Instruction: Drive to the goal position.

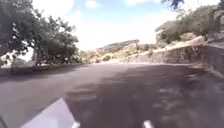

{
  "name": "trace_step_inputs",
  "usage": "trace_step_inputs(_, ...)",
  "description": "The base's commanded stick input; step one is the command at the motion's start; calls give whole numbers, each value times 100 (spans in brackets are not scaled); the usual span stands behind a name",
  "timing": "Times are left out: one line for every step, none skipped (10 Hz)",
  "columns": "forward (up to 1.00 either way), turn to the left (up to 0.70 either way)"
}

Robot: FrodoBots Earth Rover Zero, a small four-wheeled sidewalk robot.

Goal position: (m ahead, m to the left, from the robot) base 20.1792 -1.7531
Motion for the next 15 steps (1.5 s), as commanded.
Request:
trace_step_inputs(45,0)
trace_step_inputs(45,0)
trace_step_inputs(45,0)
trace_step_inputs(45,0)
trace_step_inputs(45,0)
trace_step_inputs(45,0)
trace_step_inputs(45,0)
trace_step_inputs(45,0)
trace_step_inputs(45,0)
trace_step_inputs(45,0)
trace_step_inputs(45,0)
trace_step_inputs(45,0)
trace_step_inputs(45,0)
trace_step_inputs(45,0)
trace_step_inputs(45,0)
